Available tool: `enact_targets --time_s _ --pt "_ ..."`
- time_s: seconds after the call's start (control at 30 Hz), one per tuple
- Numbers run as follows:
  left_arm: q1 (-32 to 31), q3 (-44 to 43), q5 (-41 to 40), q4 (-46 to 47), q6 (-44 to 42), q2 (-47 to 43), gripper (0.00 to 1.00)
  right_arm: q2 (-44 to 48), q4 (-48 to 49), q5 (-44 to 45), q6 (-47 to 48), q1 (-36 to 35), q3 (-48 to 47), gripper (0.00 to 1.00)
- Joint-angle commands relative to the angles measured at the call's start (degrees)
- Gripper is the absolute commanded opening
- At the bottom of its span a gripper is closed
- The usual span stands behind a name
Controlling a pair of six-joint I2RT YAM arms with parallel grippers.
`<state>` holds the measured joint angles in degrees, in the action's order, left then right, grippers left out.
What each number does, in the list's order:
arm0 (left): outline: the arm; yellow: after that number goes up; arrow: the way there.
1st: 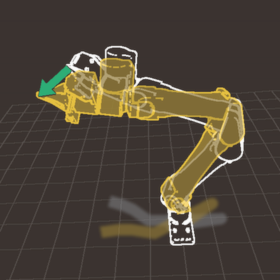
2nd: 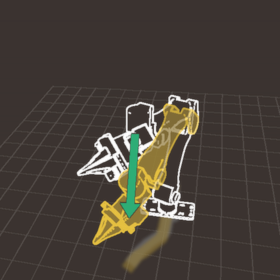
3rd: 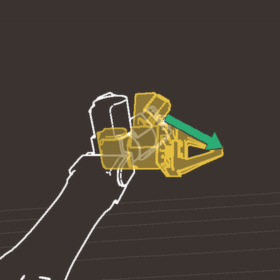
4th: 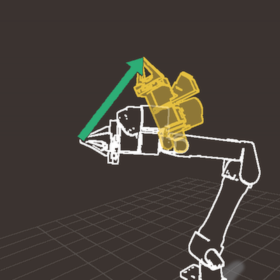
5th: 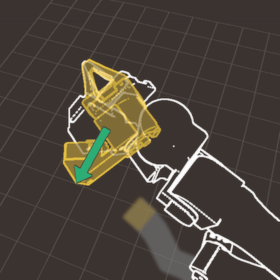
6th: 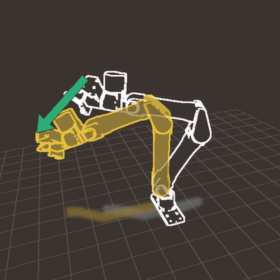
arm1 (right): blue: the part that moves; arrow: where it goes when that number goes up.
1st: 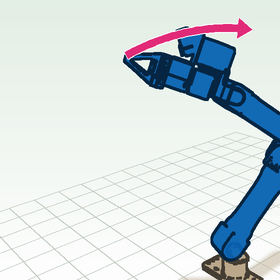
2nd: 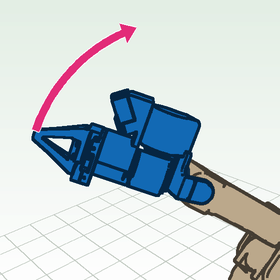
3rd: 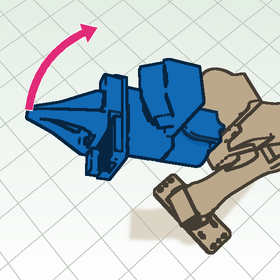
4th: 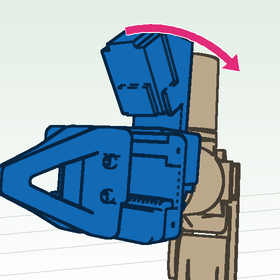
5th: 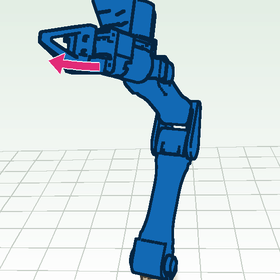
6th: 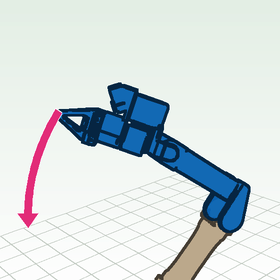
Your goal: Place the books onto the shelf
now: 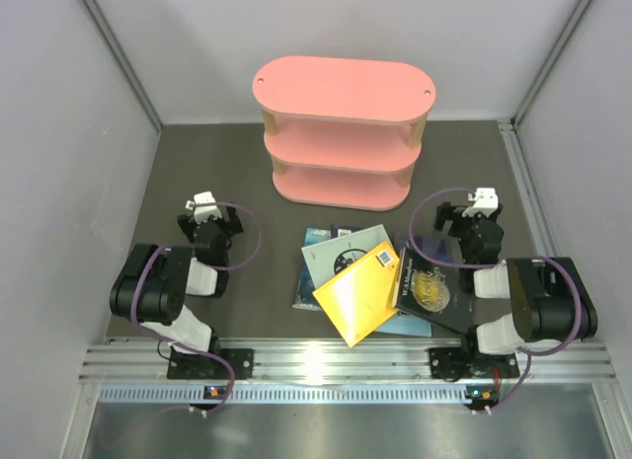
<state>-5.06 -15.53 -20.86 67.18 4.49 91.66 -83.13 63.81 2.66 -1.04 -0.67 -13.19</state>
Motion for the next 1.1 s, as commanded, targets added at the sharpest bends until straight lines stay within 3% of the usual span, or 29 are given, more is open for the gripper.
enact_targets --time_s 0.0,0.1,0.27,0.33,0.37,0.47,0.5,0.53,0.6,0.63,0.67,0.7,0.73,0.77,0.8,0.83,0.9,0.97,1.0,1.07 --pt "-0.04 -0.29 -0.06 1.55 -0.45 -0.69 0.99 0.08 2.37 -0.72 0.60 0.23 -1.66 1.00" --pt "-0.04 -0.38 -0.06 1.55 -0.54 -0.69 0.99 1.48 -0.78 4.81 0.60 -0.83 -2.63 1.00" --pt "-0.04 -0.38 -0.06 1.47 -0.45 -0.69 0.99 14.20 -15.36 7.80 0.16 -1.53 -6.75 1.00" --pt "-0.04 -0.20 -0.06 1.73 -0.54 -0.69 0.99 20.95 -25.45 10.25 -3.51 -1.53 -10.42 1.00" --pt "-0.12 0.14 0.29 2.86 -0.88 -1.13 0.99 25.52 -35.24 11.40 -5.88 -1.62 -14.28 1.00" --pt "-0.48 0.50 -0.31 0.08 -1.68 -4.72 0.99 31.26 -49.79 16.76 -8.10 -2.41 -20.98 1.00" --pt "-1.09 -0.72 -3.80 -3.33 -1.16 -7.17 0.99 33.02 -53.49 17.55 -8.02 -2.76 -22.91 1.00" --pt "-1.09 -2.21 -4.97 -16.16 1.89 -13.28 0.99 36.25 -59.79 18.78 -7.84 -3.20 -26.06 1.00" --pt "-1.01 -9.47 -5.59 -31.93 7.35 -19.73 0.99 39.78 -63.62 19.84 -7.58 -4.25 -28.28 1.00" --pt "-1.00 -12.39 -4.46 -46.03 11.38 -24.90 0.99 43.89 -68.07 18.28 -9.75 -4.26 -30.03 1.00" --pt "-1.09 -15.38 -2.80 -53.83 14.46 -27.30 0.99 46.20 -69.94 16.35 -12.30 -4.34 -30.83 1.00" --pt "-1.01 -19.41 0.35 -57.65 16.75 -29.67 0.99 48.57 -70.92 13.02 -14.41 -4.34 -31.19 1.00" --pt "-1.00 -19.62 9.26 -58.73 18.00 -33.61 0.99 53.12 -73.28 7.07 -17.21 -4.26 -31.19 1.00" --pt "-1.00 -19.28 13.70 -57.61 19.75 -35.39 0.99 55.34 -72.78 6.58 -20.81 -4.34 -29.80 1.00" --pt "-1.00 -17.62 15.57 -57.25 23.42 -38.02 0.99 57.27 -72.43 6.57 -29.63 -4.34 -26.57 1.00" --pt "-1.00 -16.56 16.81 -56.38 30.24 -39.09 0.99 59.56 -72.51 5.44 -32.07 -4.26 -25.49 1.00" --pt "-0.92 -17.15 18.83 -59.41 32.50 -41.54 0.99 58.97 -71.02 -8.32 -34.20 -4.26 -24.69 1.00" --pt "-0.92 -19.44 20.60 -63.99 32.68 -43.05 0.97 53.36 -78.55 -16.61 -35.27 -5.30 -28.19 1.00" --pt "-1.00 -21.45 20.16 -69.76 33.30 -44.71 0.95 51.42 -82.32 -16.89 -33.69 -6.62 -29.95 1.00" --pt "-1.01 -22.52 19.81 -73.22 33.30 -46.47 0.94 48.86 -92.96 -7.36 -28.95 -13.87 -34.78 1.00"
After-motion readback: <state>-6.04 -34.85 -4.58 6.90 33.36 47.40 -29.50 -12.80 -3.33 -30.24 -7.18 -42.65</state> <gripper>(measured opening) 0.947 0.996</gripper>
